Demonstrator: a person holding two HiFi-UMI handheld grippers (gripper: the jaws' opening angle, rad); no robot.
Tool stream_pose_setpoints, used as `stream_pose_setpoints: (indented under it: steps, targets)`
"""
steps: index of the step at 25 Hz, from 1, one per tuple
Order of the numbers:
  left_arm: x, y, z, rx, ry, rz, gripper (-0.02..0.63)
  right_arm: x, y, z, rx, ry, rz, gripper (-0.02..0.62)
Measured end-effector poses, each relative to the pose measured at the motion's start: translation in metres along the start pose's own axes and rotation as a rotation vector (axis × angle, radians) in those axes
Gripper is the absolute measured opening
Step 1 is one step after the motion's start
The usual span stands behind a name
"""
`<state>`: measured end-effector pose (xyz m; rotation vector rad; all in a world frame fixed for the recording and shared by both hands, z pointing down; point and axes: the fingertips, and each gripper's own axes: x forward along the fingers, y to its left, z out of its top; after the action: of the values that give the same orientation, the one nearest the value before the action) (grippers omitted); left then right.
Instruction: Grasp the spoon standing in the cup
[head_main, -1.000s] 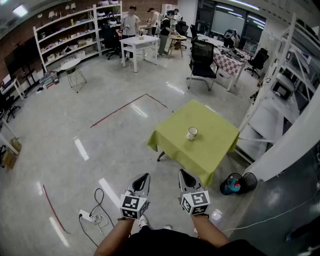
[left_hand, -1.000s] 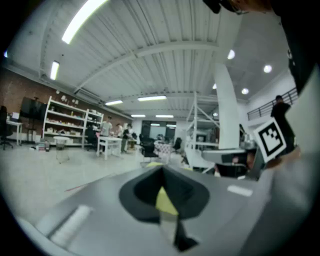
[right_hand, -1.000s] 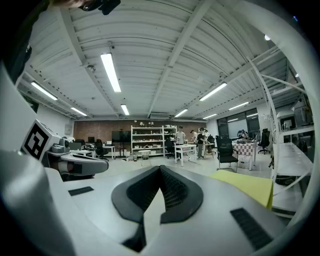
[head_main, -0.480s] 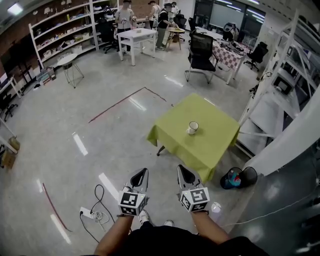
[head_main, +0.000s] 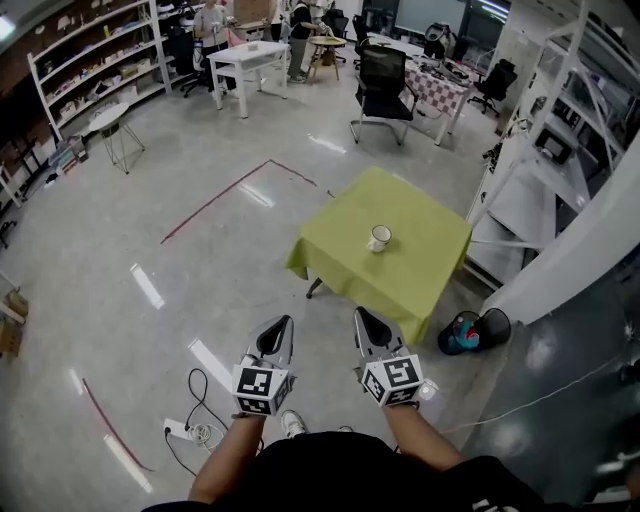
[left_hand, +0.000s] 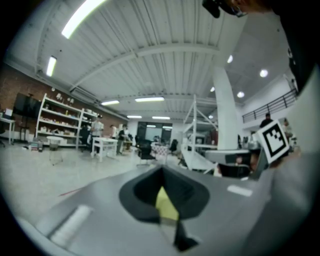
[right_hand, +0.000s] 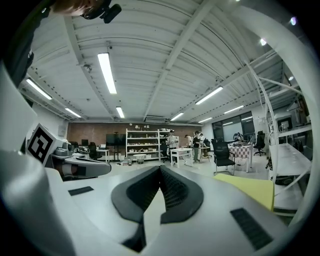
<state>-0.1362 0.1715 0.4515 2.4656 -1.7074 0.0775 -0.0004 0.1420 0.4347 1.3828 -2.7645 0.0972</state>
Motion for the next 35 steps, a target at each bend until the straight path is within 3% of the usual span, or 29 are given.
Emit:
stream_pose_setpoints:
  steps: [7, 14, 22, 35]
  targets:
    - [0.012, 0.014, 0.0, 0.037, 0.006, -0.061, 0.006, 0.015, 0.001, -0.007, 0.002, 0.021, -0.068, 0.008]
    - [0.022, 0.031, -0.003, 0.057, 0.013, -0.062, 0.006, 0.025, -0.01, -0.015, -0.009, 0.052, -0.126, 0.008]
    - [0.054, 0.056, -0.005, 0.064, 0.014, -0.003, 0.006, 0.042, -0.056, -0.022, -0.017, 0.055, -0.162, 0.008]
    - [0.161, 0.044, 0.007, 0.059, 0.031, -0.033, 0.006, 0.093, -0.137, -0.022, 0.019, 0.059, -0.137, 0.008]
